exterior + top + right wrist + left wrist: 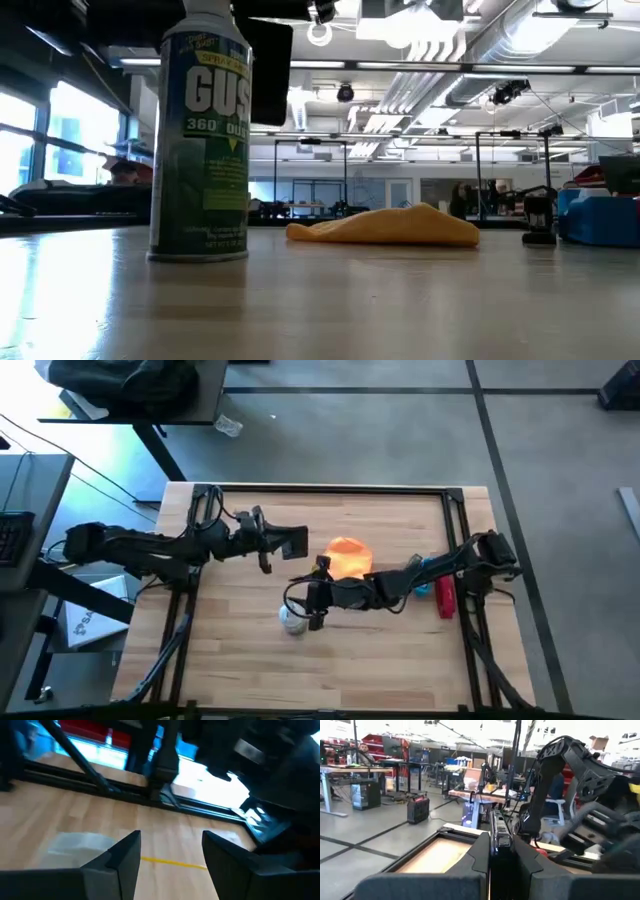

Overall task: Apply microfiber cloth
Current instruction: Spray the black cellphone using the spray bottle

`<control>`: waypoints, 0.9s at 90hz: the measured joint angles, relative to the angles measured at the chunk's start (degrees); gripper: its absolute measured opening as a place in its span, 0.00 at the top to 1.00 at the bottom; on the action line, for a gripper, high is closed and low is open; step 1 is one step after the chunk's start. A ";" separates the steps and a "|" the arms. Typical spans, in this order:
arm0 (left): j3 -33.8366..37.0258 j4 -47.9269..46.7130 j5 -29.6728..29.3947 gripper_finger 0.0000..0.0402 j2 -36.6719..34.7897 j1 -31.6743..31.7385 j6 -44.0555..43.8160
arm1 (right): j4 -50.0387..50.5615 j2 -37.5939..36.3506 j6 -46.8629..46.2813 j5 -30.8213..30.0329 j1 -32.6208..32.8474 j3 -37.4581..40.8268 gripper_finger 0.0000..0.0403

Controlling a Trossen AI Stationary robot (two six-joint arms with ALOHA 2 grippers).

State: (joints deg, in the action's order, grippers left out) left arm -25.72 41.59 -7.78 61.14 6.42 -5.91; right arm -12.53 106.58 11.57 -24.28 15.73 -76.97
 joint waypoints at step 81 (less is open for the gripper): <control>0.03 2.03 7.87 0.96 1.10 -0.02 2.05 | -1.19 -1.06 0.76 9.31 -3.28 -0.04 0.58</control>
State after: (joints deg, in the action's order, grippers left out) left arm -25.69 43.62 0.08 62.24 6.39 -3.86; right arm -13.71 105.52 12.33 -14.97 12.45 -77.00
